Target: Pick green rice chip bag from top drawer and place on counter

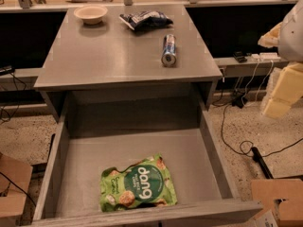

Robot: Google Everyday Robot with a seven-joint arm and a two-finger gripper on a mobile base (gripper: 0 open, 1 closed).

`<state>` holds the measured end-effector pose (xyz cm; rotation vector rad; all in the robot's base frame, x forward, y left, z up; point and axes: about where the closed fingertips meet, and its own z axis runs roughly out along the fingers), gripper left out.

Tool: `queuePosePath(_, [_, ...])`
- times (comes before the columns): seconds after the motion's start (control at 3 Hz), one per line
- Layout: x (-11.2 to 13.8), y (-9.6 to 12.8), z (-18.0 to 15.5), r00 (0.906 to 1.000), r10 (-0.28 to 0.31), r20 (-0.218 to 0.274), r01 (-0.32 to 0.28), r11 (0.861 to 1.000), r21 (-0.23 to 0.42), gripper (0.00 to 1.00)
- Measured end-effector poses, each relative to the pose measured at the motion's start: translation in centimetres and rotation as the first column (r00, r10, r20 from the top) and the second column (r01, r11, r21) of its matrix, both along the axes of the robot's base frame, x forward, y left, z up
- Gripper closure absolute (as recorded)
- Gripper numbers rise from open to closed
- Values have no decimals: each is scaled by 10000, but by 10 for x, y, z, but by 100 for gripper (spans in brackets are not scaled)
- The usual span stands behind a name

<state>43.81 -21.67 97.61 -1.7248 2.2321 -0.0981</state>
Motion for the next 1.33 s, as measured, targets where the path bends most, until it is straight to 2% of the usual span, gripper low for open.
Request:
queuePosePath(0.33, [0,0,0,10000,1,1,-1,10000,2,0])
queuePosePath(0.67, [6,11,-7,9998,139,133,-146,9986,499,0])
queuePosePath(1.0, [12,36,-19,9974,690,204,-705,9942,808,0])
queuePosePath(1.33, [13,68,-38,9915,1294,132,-1300,9834,1266,0])
